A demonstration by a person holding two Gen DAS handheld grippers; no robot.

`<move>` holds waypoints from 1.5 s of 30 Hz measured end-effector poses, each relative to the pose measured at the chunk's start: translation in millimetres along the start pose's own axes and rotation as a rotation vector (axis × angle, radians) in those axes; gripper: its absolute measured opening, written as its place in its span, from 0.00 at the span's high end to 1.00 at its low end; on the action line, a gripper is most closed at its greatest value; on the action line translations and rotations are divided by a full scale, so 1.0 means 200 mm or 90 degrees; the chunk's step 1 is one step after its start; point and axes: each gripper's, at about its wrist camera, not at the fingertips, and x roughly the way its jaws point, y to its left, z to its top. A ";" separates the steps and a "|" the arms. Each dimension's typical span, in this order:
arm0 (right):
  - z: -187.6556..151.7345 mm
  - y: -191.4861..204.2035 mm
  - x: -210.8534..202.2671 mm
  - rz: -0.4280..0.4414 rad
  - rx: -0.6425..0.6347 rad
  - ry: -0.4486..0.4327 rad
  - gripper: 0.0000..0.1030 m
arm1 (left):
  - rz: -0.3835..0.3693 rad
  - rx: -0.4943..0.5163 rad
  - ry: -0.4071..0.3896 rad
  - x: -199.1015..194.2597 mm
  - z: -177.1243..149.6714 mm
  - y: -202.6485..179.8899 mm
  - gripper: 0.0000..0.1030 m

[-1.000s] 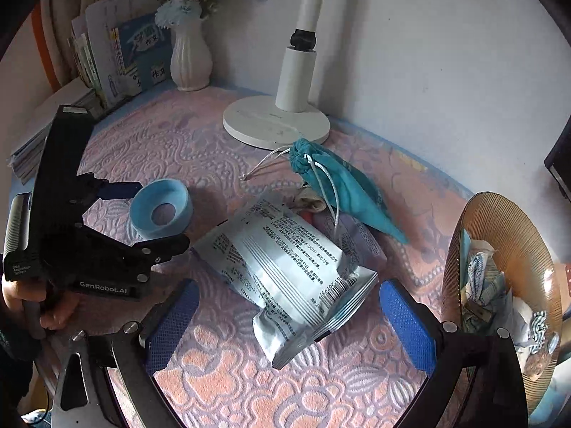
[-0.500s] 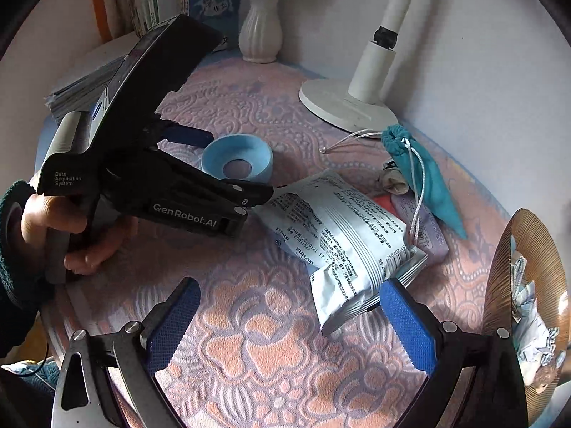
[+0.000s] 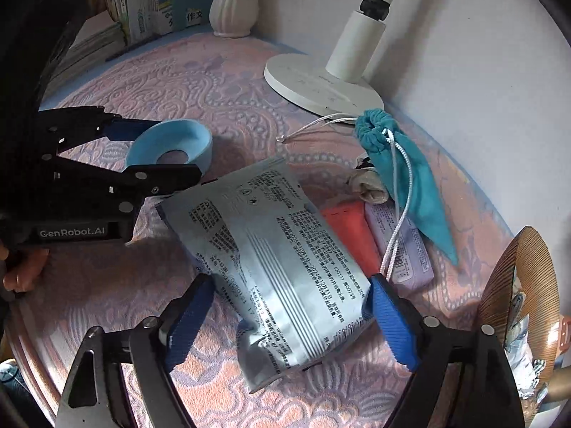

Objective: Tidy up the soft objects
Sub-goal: 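Grasp the white barcode bag with the right tool while the left tool grasps the light-blue ring, then carry the bag and ring into the amber bowl and open both tools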

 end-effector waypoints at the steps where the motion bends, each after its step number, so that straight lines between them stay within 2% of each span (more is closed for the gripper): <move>1: -0.02 0.02 -0.02 -0.007 -0.003 -0.006 0.21 | -0.001 -0.007 -0.006 -0.01 0.00 0.01 0.39; 3: -0.08 0.07 -0.05 -0.007 -0.014 -0.010 0.32 | -0.011 -0.016 -0.010 -0.01 0.00 0.02 0.39; 7: -0.23 0.17 -0.13 0.001 -0.022 -0.024 0.32 | -0.008 -0.015 -0.008 0.00 0.00 0.02 0.39; 9: -0.27 0.16 -0.15 0.015 0.002 -0.032 0.31 | 0.000 -0.009 -0.013 -0.01 0.00 0.01 0.39; 10: -0.28 0.14 -0.15 0.026 0.026 -0.032 0.31 | 0.005 -0.006 -0.015 -0.01 0.00 0.00 0.39; 13: -0.27 0.06 -0.12 0.052 0.087 -0.025 0.23 | 0.011 0.000 -0.023 -0.03 -0.01 -0.02 0.39; 17: -0.21 0.06 -0.05 0.050 0.107 -0.013 0.23 | -0.017 -0.013 -0.035 -0.05 -0.01 0.01 0.39; 18: -0.21 0.09 -0.04 0.043 0.103 -0.015 0.27 | -0.029 -0.019 -0.039 -0.06 -0.02 0.02 0.39; 20: -0.21 0.14 -0.06 0.021 0.090 -0.043 0.30 | -0.036 -0.032 -0.045 -0.06 -0.01 0.04 0.39; 23: -0.28 0.18 -0.11 0.027 0.106 -0.074 0.36 | -0.037 -0.028 -0.058 -0.08 -0.02 0.03 0.39; 28: -0.44 0.17 -0.30 0.026 0.164 -0.119 0.38 | -0.011 0.042 -0.085 -0.13 -0.03 -0.08 0.39; 30: -0.50 0.13 -0.41 0.018 0.195 -0.142 0.38 | -0.016 0.054 -0.091 -0.17 -0.02 -0.13 0.39; 32: -0.54 0.08 -0.52 -0.013 0.213 -0.156 0.38 | -0.035 0.054 -0.098 -0.24 0.00 -0.16 0.39; 35: -0.58 -0.04 -0.70 -0.073 0.242 -0.177 0.38 | -0.066 0.070 -0.138 -0.43 0.09 -0.26 0.39; 38: -0.60 -0.20 -0.87 -0.171 0.285 -0.189 0.38 | -0.099 0.093 -0.178 -0.59 0.23 -0.40 0.39; 41: -0.59 -0.42 -0.99 -0.264 0.360 -0.189 0.37 | -0.144 0.114 -0.197 -0.67 0.38 -0.58 0.39; 45: -0.61 -0.74 -1.08 -0.287 0.490 -0.194 0.37 | -0.192 0.144 -0.186 -0.60 0.53 -0.83 0.39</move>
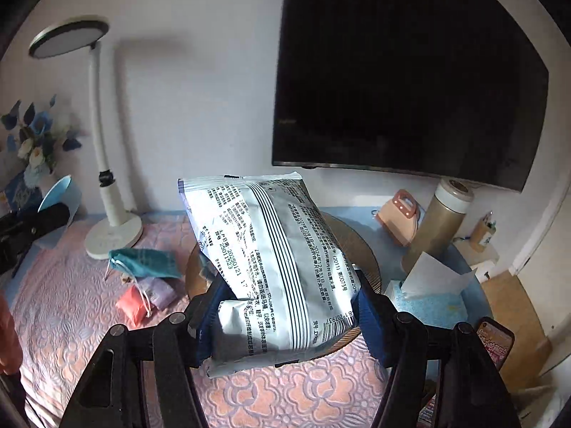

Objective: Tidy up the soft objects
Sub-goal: 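Carry the bag and ring into the amber bowl and open both tools, then withdraw both tools from the bowl toward the teal pouch and sachets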

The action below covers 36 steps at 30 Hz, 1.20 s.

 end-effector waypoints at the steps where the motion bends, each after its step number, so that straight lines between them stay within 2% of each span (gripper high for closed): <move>1: 0.04 -0.06 0.03 -0.001 0.029 0.007 0.37 | -0.007 0.004 0.010 0.07 0.02 -0.04 0.39; 5: 0.14 -0.20 0.19 0.019 0.111 0.027 0.37 | -0.038 0.005 0.053 0.34 0.06 -0.16 0.37; 8: 0.17 -0.25 0.33 0.043 0.154 0.012 0.32 | -0.055 -0.002 0.052 0.49 0.06 -0.22 0.32; 9: 0.18 -0.26 0.38 0.041 0.159 0.017 0.30 | -0.066 -0.008 0.049 0.53 0.07 -0.24 0.23; 10: 0.19 -0.27 0.43 0.038 0.156 0.027 0.29 | -0.073 -0.014 0.044 0.56 0.07 -0.25 0.20; 14: 0.15 -0.29 0.50 0.038 0.145 0.058 0.29 | -0.068 -0.009 0.050 0.60 0.07 -0.27 0.18; 17: 0.09 -0.30 0.47 0.055 0.141 0.062 0.28 | -0.080 -0.010 0.056 0.54 0.05 -0.23 0.18; 21: 0.02 -0.25 0.40 0.083 0.144 0.071 0.28 | -0.063 -0.021 0.044 0.36 0.04 -0.14 0.18; 24: 0.00 -0.15 0.30 0.116 0.134 0.062 0.28 | -0.039 -0.014 0.017 0.19 0.05 -0.07 0.17; 25: -0.01 -0.09 0.26 0.128 0.124 0.056 0.28 | -0.028 -0.012 0.007 0.12 0.05 -0.05 0.16; 28: -0.03 0.10 0.12 0.165 0.080 0.029 0.27 | -0.001 -0.009 -0.024 -0.09 0.03 0.01 0.01; 30: -0.07 0.23 0.05 0.187 0.048 0.007 0.16 | 0.023 -0.016 -0.041 -0.21 -0.02 0.07 0.01; 31: -0.10 0.29 0.02 0.195 0.032 -0.002 0.14 | 0.032 -0.021 -0.045 -0.25 -0.05 0.10 0.01; 36: -0.31 0.58 0.03 0.212 -0.054 0.002 0.13 | 0.096 -0.060 -0.005 -0.28 -0.30 0.27 0.01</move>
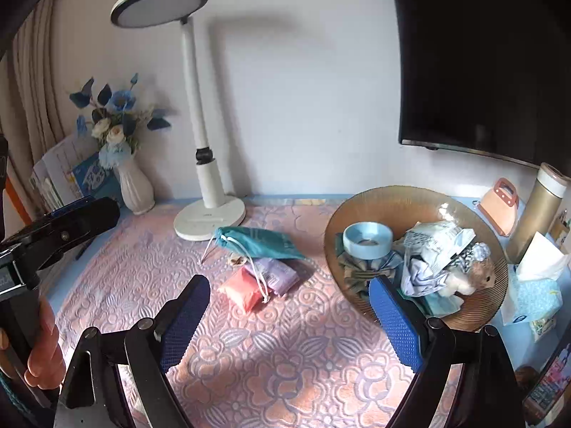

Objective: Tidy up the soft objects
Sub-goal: 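Withdraw both tools from the bowl toward the teal pouch and sachets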

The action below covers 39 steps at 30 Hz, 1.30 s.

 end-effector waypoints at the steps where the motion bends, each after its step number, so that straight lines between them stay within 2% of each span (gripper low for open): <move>1: -0.04 0.03 0.04 0.002 -0.010 0.010 0.13 | 0.020 -0.009 0.015 0.03 -0.06 0.05 0.01; 5: -0.22 0.08 0.27 -0.019 -0.048 0.058 0.13 | 0.085 -0.048 0.082 0.23 -0.28 0.22 0.01; 10: -0.38 0.02 0.45 -0.044 -0.048 0.111 0.13 | 0.101 -0.101 0.125 0.40 -0.50 0.35 0.03; 11: -0.37 0.01 0.46 -0.041 -0.039 0.121 0.13 | 0.103 -0.114 0.153 0.43 -0.50 0.37 0.03; 12: -0.37 0.00 0.46 -0.045 -0.034 0.111 0.13 | 0.088 -0.118 0.156 0.43 -0.50 0.37 0.01; 13: -0.37 0.00 0.45 -0.044 -0.032 0.105 0.13 | 0.080 -0.120 0.138 0.41 -0.49 0.37 0.01; 15: -0.37 0.00 0.46 -0.039 -0.035 0.112 0.13 | 0.092 -0.121 0.124 0.39 -0.49 0.37 0.01; 22: -0.39 0.06 0.48 -0.058 -0.069 0.119 0.12 | 0.107 -0.090 0.133 0.40 -0.50 0.33 0.01; 25: -0.39 0.06 0.47 -0.060 -0.067 0.115 0.09 | 0.112 -0.078 0.138 0.41 -0.50 0.31 0.01; 39: -0.39 0.05 0.47 -0.054 -0.058 0.116 0.08 | 0.114 -0.078 0.141 0.41 -0.51 0.32 0.01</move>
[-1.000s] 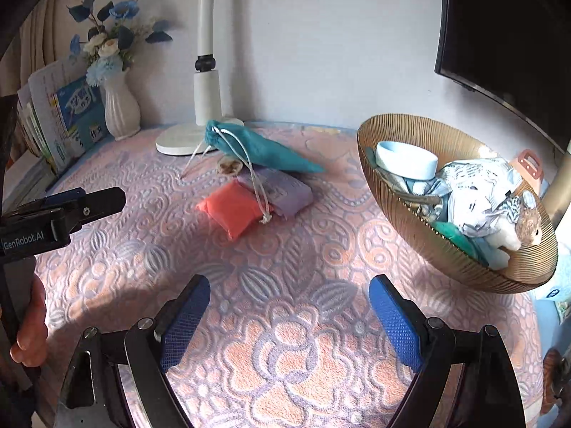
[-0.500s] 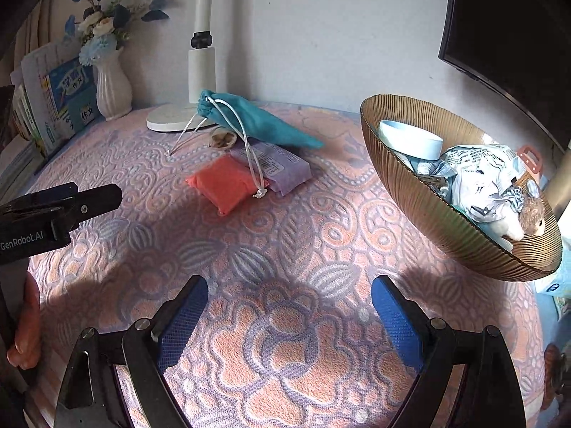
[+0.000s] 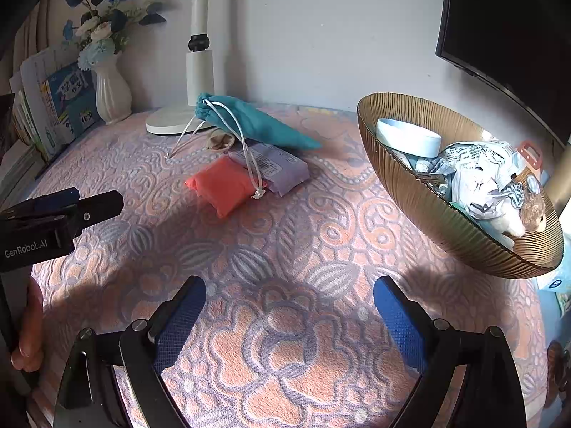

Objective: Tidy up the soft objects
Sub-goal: 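Withdraw both tools from the bowl toward the teal pouch and sachets, then lower both tools toward the teal drawstring pouch and red sachet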

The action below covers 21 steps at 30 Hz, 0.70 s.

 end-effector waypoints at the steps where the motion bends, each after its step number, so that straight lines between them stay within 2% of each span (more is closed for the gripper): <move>1: 0.00 0.00 0.00 0.000 0.000 0.000 0.08 | 0.000 0.001 0.000 0.00 0.00 0.00 0.01; 11: 0.00 -0.03 -0.01 0.013 0.021 -0.002 0.08 | -0.004 0.001 0.003 0.00 0.00 0.00 0.01; 14: 0.01 -0.04 -0.01 0.034 0.025 0.010 0.08 | -0.022 -0.004 0.028 -0.03 0.03 0.01 0.02; 16: 0.01 -0.06 0.01 0.075 0.039 0.050 0.08 | -0.027 0.006 0.031 -0.10 0.07 0.01 0.02; 18: 0.02 -0.07 0.02 0.146 0.069 0.100 0.09 | -0.049 0.019 0.014 -0.18 0.13 0.02 0.01; 21: 0.10 -0.06 -0.01 0.219 0.103 0.121 0.09 | -0.092 0.045 0.002 -0.25 0.27 -0.02 0.01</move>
